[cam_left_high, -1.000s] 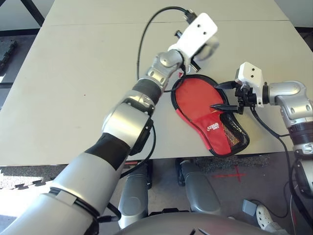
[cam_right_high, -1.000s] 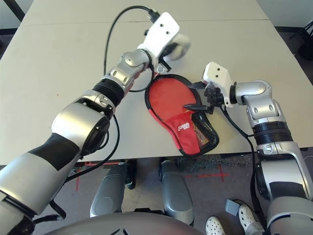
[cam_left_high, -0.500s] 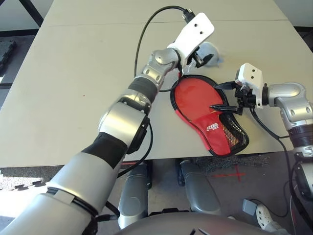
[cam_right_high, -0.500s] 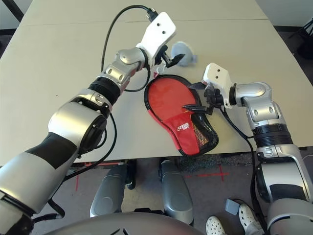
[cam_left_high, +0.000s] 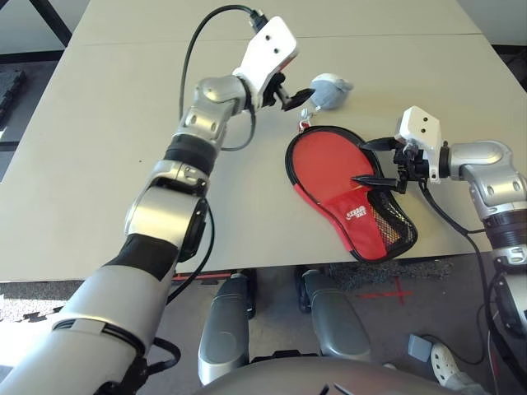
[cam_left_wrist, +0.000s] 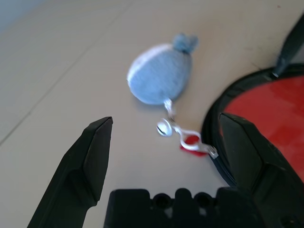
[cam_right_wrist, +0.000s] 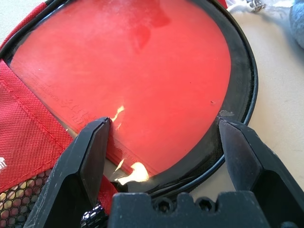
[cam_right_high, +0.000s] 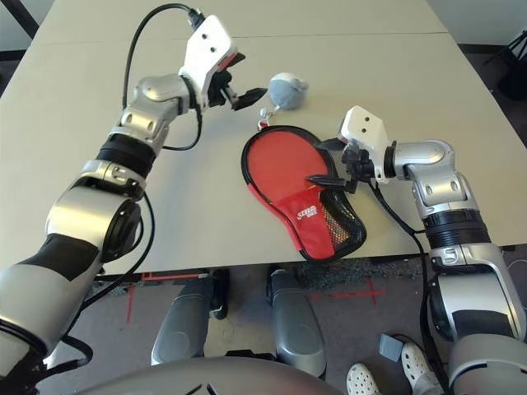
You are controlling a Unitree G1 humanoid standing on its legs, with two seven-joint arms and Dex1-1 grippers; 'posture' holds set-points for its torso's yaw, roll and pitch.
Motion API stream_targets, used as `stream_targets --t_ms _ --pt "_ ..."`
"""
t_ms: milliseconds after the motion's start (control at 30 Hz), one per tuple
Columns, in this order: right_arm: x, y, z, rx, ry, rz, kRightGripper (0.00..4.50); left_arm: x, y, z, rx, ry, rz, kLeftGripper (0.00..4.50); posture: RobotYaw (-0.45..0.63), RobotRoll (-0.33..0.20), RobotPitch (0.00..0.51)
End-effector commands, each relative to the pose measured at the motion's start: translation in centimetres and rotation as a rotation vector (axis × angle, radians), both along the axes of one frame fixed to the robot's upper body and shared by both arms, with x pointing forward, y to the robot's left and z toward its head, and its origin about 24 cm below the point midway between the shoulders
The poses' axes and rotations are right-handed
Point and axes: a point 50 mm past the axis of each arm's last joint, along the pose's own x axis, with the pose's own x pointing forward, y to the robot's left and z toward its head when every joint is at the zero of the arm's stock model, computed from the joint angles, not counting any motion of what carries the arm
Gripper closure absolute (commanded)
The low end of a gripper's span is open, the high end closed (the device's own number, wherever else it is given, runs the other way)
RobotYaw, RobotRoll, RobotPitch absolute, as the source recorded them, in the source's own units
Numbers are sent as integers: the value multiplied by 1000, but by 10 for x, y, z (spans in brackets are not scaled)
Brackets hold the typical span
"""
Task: Store the ping-pong paddle in its case and zip it.
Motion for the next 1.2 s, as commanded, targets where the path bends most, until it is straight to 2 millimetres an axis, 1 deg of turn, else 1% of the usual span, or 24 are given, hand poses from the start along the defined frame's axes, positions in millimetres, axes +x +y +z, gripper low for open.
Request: stream_targets --t_ms 33,100,200,267,333,467,533,633,800,833,933,967,1000,1067,1133,1200 --pt "-13 -6 -48 -82 191 -42 0 -28 -6 0 43 32 -124 38 -61 0 247" --pt "-12 -7 -48 -82 190 -45 0 -42 -10 -4 56 58 -170 38 -57 0 248" --pt "-11 -7 -48 -83 188 -48 0 -57 -18 -11 59 92 -217 38 -52 0 249" --pt "-10 -6 -48 -83 186 -50 0 -65 -25 -17 56 122 -238 38 -52 0 249" --pt "-9 -5 -47 -84 184 -51 0 -70 -31 -28 73 151 -240 38 -52 0 249" --pt "-8 -6 -46 -85 182 -55 0 -72 -40 -48 81 213 -200 38 -58 0 247" --pt "-9 -7 -45 -86 181 -57 0 -71 -43 -57 57 253 -174 38 -69 0 243" --pt "-8 -8 -43 -85 178 -61 0 -65 -42 -78 83 291 -113 38 -74 0 236" --pt "-6 -10 -31 -62 160 -65 0 -61 -41 -97 120 324 -59 38 -77 0 231" --pt "-5 -10 -28 -47 154 -64 0 -61 -41 -99 123 333 -58 38 -75 0 230" --pt "11 -9 12 141 74 -106 0 -67 -44 -114 155 370 -59 38 -79 0 229" --pt "16 -10 26 178 40 -118 0 -68 -44 -118 158 381 -53 38 -79 0 229" --pt "19 -12 35 195 14 -127 0 -70 -45 -120 157 390 -48 38 -78 0 229" --pt "25 -15 48 196 -29 -139 0 -72 -45 -122 154 408 -40 38 -76 0 231" --pt "27 -17 54 186 -52 -143 0 -73 -45 -123 155 413 -37 38 -75 0 231" --pt "35 -20 63 169 -105 -172 0 -75 -44 -125 158 422 -32 38 -71 0 235"
